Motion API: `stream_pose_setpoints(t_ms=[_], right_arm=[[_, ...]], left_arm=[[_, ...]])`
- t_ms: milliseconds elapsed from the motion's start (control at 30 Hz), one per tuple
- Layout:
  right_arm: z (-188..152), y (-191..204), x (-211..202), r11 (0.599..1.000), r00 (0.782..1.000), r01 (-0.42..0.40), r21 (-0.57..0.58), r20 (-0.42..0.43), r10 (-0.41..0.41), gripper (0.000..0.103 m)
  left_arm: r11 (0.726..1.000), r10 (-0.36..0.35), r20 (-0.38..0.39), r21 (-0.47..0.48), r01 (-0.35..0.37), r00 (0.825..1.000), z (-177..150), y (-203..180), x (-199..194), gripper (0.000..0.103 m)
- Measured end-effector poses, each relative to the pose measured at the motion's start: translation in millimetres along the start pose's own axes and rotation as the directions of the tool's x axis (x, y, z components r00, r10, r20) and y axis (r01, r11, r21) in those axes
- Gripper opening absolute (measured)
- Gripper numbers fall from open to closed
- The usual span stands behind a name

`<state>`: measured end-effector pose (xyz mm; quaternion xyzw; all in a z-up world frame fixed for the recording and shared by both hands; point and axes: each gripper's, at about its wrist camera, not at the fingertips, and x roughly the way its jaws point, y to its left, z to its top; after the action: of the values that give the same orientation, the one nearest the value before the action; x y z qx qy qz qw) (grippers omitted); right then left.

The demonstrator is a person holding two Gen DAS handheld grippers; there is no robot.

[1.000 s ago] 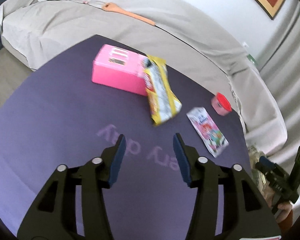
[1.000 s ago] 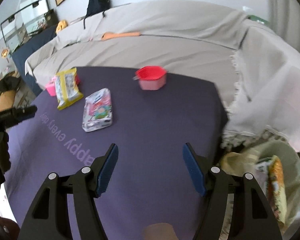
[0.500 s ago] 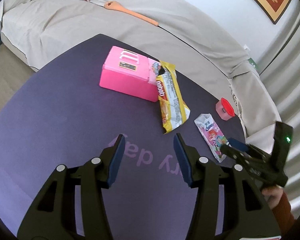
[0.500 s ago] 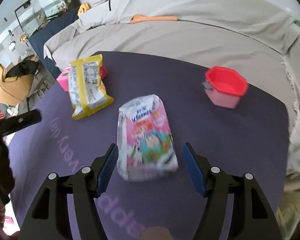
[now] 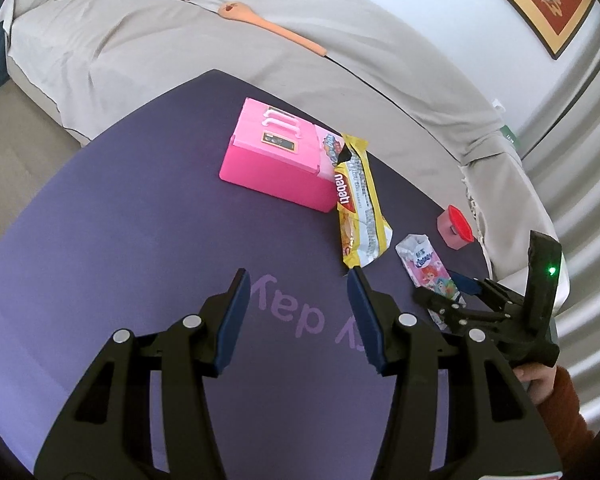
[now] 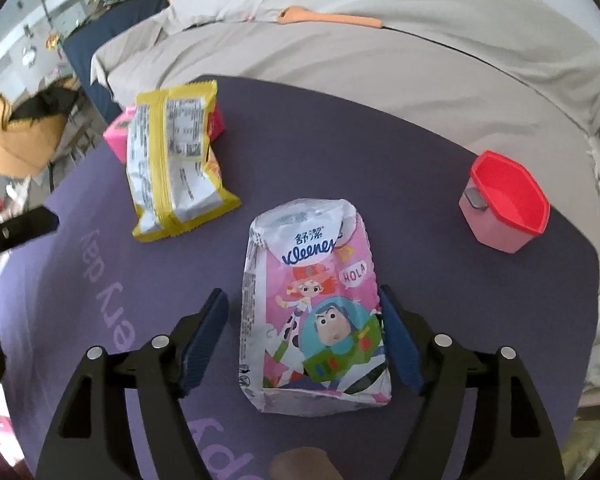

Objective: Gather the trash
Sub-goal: 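Return to the table and grasp the Kleenex tissue pack with the right tool, then grasp the yellow wafer bar with the left tool while the right tool holds the tissue pack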

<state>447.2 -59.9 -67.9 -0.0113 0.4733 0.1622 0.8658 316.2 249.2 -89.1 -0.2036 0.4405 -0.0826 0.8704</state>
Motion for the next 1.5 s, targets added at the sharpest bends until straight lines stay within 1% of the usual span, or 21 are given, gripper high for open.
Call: stream_pose_setpoints(t_ms=[67,133,167,200,233,267,300,367,467,533,700,800,933,1000,1033,1067,1133,1300,1400,1500], right_arm=[[1.5,6.3,1.6,0.998,0.999,0.028,-0.055,-0.019,-0.029,0.072],[4.1,2.8,1.2,0.999,0.999,0.009,-0.036,-0.03,-0.01,0.072],[3.3,1.1,0.4,0.999,1.0,0.005,-0.032,-0.03,-0.006,0.069],[2.9,0.3,-0.9,0.999,1.0,0.016,-0.032,-0.026,-0.017,0.064],[1.5,0.0,-2.1,0.999,0.999,0.039,-0.037,-0.019,-0.039,0.051],[-0.1,-0.8,-4.3,0.998,0.999,0.039,-0.04,-0.009,-0.039,0.032],[-2.4,-3.0,-8.8,0.999,1.0,0.021,-0.034,-0.004,-0.021,0.025],[-9.4,-6.9,-19.2,0.999,0.999,0.037,-0.025,0.017,-0.037,0.02],[-21.9,-11.2,-41.5,0.996,0.994,0.09,-0.028,0.069,-0.088,0.019],[-33.5,-17.9,-57.4,0.995,0.991,0.097,-0.009,0.091,-0.096,0.019],[-57.1,-37.7,-86.9,0.993,0.987,0.089,0.071,0.126,-0.098,0.019],[-72.0,-49.3,-99.8,0.989,0.986,0.088,0.119,0.13,-0.103,0.019],[-88.5,-61.3,-109.5,0.984,0.986,0.076,0.162,0.138,-0.099,0.019],[-92.2,-65.1,-110.5,0.981,0.985,0.068,0.18,0.142,-0.094,0.019],[-93.9,-65.8,-110.4,0.98,0.986,0.062,0.189,0.144,-0.09,0.019],[-95.3,-66.2,-111.9,0.979,0.985,0.057,0.194,0.146,-0.087,0.019],[-98.5,-67.2,-114.6,0.979,0.985,0.049,0.199,0.155,-0.081,0.019],[-103.2,-65.9,-122.6,0.979,0.982,0.04,0.2,0.176,-0.076,0.019],[-104.4,-62.7,-131.2,0.98,0.978,0.036,0.195,0.195,-0.074,0.019],[-106.1,-61.2,-141.0,0.982,0.973,0.037,0.187,0.219,-0.078,0.019]], left_arm=[[1.0,-0.002,-0.001,0.002,0.002,1.0,-0.3,-0.3,-0.4,0.048],[1.0,-0.005,-0.005,0.004,0.006,1.0,-0.5,-2.1,0.3,0.048],[1.0,-0.008,-0.008,0.007,0.008,1.0,-0.3,-3.7,1.0,0.048],[1.0,-0.012,-0.01,0.012,0.012,1.0,0.5,-5.6,1.6,0.048],[1.0,-0.016,-0.011,0.019,0.016,1.0,1.4,-8.4,2.4,0.048],[0.999,-0.019,-0.01,0.025,0.02,1.0,2.8,-9.9,3.4,0.048],[0.999,-0.024,-0.009,0.035,0.025,1.0,4.9,-13.4,5.2,0.048],[0.999,-0.035,-0.008,0.037,0.035,0.999,8.3,-19.0,9.4,0.048],[0.998,-0.062,-0.009,0.028,0.063,0.998,15.9,-30.4,18.3,0.05],[0.997,-0.066,0.0,0.028,0.066,0.998,20.4,-40.3,25.5,0.051],[1.0,0.014,0.019,-0.021,-0.014,1.0,30.4,-54.8,53.1,0.051],[0.996,0.079,0.029,-0.044,-0.078,0.996,36.1,-59.8,71.5,0.051],[0.993,0.091,0.013,-0.08,-0.09,0.996,40.7,-61.3,81.6,0.05],[0.991,0.113,0.006,-0.078,-0.112,0.994,41.2,-64.7,82.7,0.04],[0.99,0.12,0.005,-0.07,-0.12,0.993,41.1,-66.9,82.0,0.033],[0.991,0.122,0.008,-0.063,-0.122,0.992,40.9,-69.5,80.3,0.027],[0.992,0.118,0.025,-0.035,-0.117,0.993,40.2,-76.7,73.5,0.023],[0.996,0.079,0.071,0.025,-0.081,0.994,37.1,-95.4,43.4,0.022],[0.995,0.064,0.101,0.067,-0.071,0.993,33.6,-108.8,25.3,0.022],[0.99,0.034,0.137,0.13,-0.052,0.99,28.2,-132.3,2.0,0.022]])
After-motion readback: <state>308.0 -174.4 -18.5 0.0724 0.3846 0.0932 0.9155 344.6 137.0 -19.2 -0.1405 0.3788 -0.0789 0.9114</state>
